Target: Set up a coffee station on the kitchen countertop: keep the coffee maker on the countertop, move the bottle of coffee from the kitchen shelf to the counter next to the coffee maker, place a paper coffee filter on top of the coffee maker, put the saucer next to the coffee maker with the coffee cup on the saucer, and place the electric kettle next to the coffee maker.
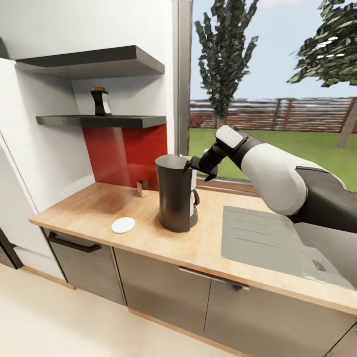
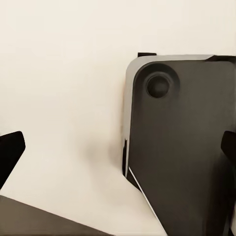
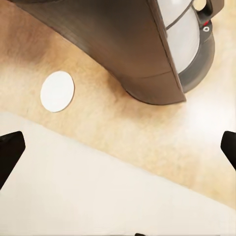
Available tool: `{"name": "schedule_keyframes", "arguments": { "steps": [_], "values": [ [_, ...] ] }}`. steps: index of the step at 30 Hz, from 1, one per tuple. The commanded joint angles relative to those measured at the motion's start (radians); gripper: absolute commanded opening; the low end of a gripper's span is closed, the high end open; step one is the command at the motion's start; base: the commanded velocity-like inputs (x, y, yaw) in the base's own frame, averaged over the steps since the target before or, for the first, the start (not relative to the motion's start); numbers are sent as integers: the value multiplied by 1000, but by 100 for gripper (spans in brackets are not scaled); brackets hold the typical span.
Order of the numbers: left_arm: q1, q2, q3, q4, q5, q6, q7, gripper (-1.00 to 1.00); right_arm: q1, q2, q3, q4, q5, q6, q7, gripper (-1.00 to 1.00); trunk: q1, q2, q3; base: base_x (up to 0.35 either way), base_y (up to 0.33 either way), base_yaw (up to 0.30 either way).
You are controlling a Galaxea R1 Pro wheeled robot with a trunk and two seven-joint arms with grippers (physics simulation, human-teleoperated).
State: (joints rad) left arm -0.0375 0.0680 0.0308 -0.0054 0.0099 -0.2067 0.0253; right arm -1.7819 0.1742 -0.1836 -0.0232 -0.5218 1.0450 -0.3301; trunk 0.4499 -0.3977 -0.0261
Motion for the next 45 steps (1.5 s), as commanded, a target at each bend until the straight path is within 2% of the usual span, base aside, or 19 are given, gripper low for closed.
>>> {"name": "schedule_keyframes", "arguments": {
  "steps": [1,7,13,21,22,30,35,36,37,39,40,42,45],
  "values": [
    [-1,0,3,1,1,-3,1,100,-1,0,-8,-1,-3,2,-10,100,0,-2,-2,-299,91,0],
    [-1,1,3,1,1,-3,1,100,3,0,-8,0,-3,2,-10,100,0,-2,-2,-279,182,0],
    [-1,2,5,-1,2,-5,1,100,50,0,-7,-1,-2,2,-9,100,0,-2,-2,-62,69,0],
    [-5,2,-1,-17,2,-8,1,100,257,0,-7,-2,19,2,-3,100,0,-2,-2,-2,3,0],
    [-7,1,-2,-18,2,-10,1,100,311,0,-7,-2,41,2,-3,100,0,-2,-2,0,0,0],
    [-10,0,0,-22,2,-14,1,100,479,0,-7,-4,157,-1,1,100,0,-2,-2,0,0,0],
    [-10,-1,1,-26,2,-15,0,100,558,0,-7,-3,257,-123,2,100,0,-2,-2,0,0,0],
    [-10,-1,1,-31,2,-14,0,100,595,0,-6,-2,296,-169,3,100,0,-2,-2,0,0,0],
    [-10,-1,1,-32,2,-14,0,100,605,0,-6,-2,304,-180,3,100,0,-2,-2,0,0,0],
    [-10,-2,0,-34,2,-15,0,100,682,0,-6,-1,351,-251,3,100,0,-2,-2,0,0,0],
    [-10,-2,0,-35,2,-15,0,100,698,0,-6,-1,360,-263,3,100,0,-2,-2,0,0,0],
    [-10,-2,0,-36,2,-15,-1,100,779,0,-5,-1,399,-306,4,100,0,-2,-2,0,0,0],
    [-10,-2,0,-36,2,-15,-1,100,843,0,-5,-1,425,-338,15,100,0,-2,-2,0,0,0]
  ]
}}
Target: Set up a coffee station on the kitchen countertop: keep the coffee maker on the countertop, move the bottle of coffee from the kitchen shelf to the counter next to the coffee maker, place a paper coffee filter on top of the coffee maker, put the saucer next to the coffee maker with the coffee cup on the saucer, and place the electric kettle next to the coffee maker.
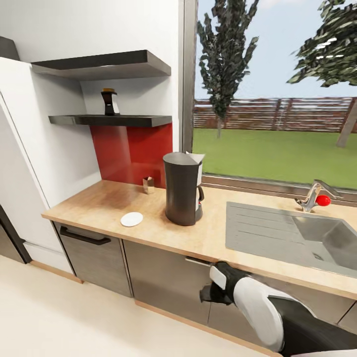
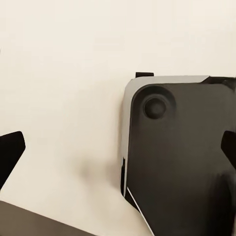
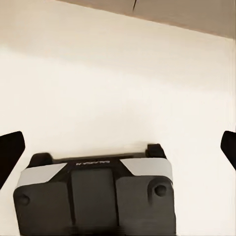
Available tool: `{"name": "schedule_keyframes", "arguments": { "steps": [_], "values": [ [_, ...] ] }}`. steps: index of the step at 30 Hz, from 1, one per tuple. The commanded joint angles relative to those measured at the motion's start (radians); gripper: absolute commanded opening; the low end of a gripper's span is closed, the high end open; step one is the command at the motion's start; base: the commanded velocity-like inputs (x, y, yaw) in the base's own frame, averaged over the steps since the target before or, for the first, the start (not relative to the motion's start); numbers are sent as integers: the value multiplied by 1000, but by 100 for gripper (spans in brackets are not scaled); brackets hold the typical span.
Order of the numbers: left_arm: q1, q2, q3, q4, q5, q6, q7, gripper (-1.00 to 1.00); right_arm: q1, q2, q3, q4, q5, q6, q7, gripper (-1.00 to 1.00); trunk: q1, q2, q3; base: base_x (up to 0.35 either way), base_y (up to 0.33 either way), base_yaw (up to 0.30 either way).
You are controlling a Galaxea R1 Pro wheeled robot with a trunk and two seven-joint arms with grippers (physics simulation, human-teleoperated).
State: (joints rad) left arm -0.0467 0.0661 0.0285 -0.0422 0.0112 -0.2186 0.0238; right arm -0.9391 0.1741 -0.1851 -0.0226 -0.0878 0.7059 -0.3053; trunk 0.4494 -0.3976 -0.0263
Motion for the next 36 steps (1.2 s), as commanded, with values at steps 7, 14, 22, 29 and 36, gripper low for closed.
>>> {"name": "schedule_keyframes", "arguments": {
  "steps": [7,14,22,29,36],
  "values": [
    [-1,-1,2,-26,1,-4,1,100,285,0,-5,-2,236,-325,108,100,1,-2,-2,0,0,0],
    [-1,-5,3,-27,1,-7,0,100,365,0,-5,-2,275,-540,112,100,1,-2,-2,0,0,0],
    [-1,-5,2,-27,1,-8,-1,100,388,0,-5,-2,375,-631,113,100,1,-2,-2,0,0,0],
    [-1,-6,2,-32,1,-11,-1,100,432,0,-5,-2,380,-635,109,100,1,-2,-2,0,0,0],
    [-1,-5,4,-53,1,-9,-1,100,491,0,-5,-2,380,-638,109,100,1,-2,-2,0,146,0]
  ]
}}
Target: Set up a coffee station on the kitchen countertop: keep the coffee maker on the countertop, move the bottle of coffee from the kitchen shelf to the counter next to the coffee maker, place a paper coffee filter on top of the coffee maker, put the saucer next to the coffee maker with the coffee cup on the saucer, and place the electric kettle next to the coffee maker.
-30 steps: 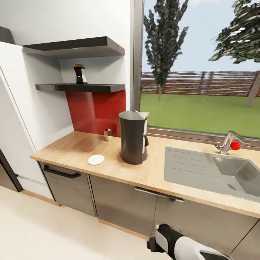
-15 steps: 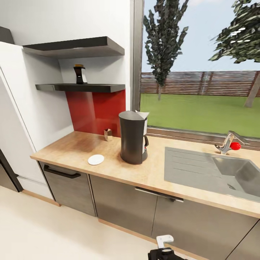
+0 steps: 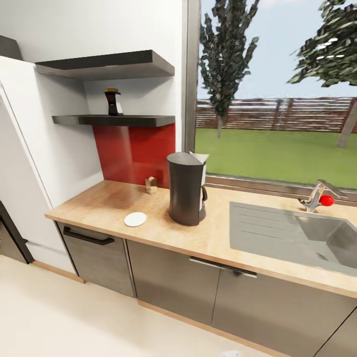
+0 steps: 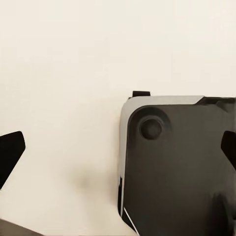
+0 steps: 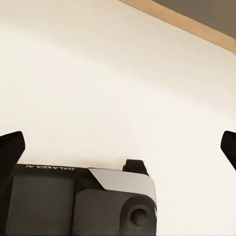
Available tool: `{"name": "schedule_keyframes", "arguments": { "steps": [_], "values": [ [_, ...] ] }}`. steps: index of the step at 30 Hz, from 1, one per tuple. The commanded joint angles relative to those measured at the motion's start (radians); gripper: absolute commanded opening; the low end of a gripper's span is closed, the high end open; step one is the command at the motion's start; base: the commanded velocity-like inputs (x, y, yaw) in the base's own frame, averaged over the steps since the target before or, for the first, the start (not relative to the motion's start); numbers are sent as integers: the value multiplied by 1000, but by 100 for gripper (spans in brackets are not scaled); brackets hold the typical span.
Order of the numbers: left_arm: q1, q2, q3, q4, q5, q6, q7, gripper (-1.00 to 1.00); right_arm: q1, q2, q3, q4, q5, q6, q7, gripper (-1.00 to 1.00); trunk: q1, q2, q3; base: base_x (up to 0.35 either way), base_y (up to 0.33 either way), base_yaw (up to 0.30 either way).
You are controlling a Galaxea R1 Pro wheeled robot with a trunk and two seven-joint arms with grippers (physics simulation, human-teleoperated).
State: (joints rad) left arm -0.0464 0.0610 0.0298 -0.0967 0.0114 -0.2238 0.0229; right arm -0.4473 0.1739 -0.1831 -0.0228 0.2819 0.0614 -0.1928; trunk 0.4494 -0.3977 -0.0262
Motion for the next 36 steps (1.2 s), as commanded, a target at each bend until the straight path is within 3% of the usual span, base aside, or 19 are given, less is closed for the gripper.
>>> {"name": "schedule_keyframes", "arguments": {
  "steps": [1,27,36],
  "values": [
    [-1,0,2,1,1,-3,0,100,1,1,-7,-2,10,6,-3,100,1,-2,-2,0,271,0],
    [-1,0,2,-3,2,-5,0,100,24,1,-8,-3,10,5,-4,100,1,-2,-2,53,305,0],
    [-1,-1,2,-4,2,-5,0,100,24,1,-9,-3,7,5,-2,100,1,-2,-2,134,314,-203]
  ]
}}
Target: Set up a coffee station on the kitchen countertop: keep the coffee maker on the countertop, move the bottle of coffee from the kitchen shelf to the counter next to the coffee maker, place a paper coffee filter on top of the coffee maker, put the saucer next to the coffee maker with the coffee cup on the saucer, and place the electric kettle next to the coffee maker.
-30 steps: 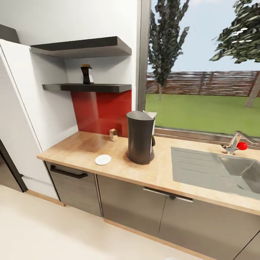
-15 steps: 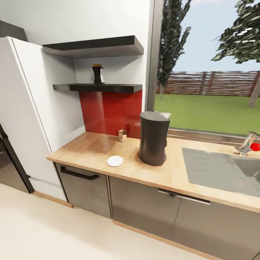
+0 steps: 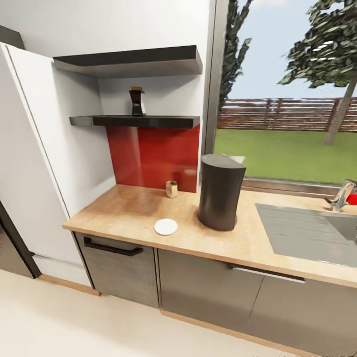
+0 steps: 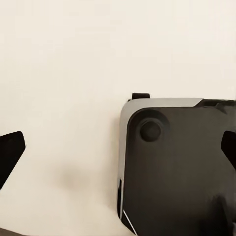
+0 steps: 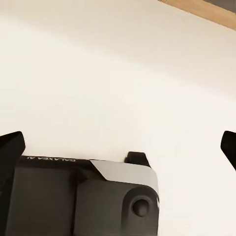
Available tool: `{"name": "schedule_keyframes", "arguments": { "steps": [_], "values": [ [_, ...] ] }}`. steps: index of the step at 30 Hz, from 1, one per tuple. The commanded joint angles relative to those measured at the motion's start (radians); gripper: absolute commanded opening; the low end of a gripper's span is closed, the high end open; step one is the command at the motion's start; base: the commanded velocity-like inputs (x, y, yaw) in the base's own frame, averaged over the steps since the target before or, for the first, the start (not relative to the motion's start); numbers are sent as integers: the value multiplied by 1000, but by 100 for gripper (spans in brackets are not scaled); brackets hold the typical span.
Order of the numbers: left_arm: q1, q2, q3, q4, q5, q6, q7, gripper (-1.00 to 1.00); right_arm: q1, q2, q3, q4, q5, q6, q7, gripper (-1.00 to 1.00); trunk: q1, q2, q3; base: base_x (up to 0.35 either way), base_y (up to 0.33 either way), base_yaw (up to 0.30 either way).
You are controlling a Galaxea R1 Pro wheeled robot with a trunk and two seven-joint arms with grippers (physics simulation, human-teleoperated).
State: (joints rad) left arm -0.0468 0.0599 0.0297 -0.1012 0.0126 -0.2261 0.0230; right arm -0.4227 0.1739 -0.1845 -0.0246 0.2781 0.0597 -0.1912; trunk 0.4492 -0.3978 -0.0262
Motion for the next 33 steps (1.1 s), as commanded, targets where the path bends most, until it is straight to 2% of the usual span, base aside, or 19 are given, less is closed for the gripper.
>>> {"name": "schedule_keyframes", "arguments": {
  "steps": [1,18,33],
  "values": [
    [-1,0,2,1,1,-4,0,100,-1,1,-7,-2,10,6,-4,100,1,-2,-2,73,327,-66],
    [-1,0,2,1,1,-3,0,100,-1,1,-7,-2,7,6,-4,100,1,-2,-2,6,333,-12],
    [-1,-1,2,0,1,-4,0,100,-1,1,-7,-2,7,6,-4,100,1,-2,-2,0,334,-235]
  ]
}}
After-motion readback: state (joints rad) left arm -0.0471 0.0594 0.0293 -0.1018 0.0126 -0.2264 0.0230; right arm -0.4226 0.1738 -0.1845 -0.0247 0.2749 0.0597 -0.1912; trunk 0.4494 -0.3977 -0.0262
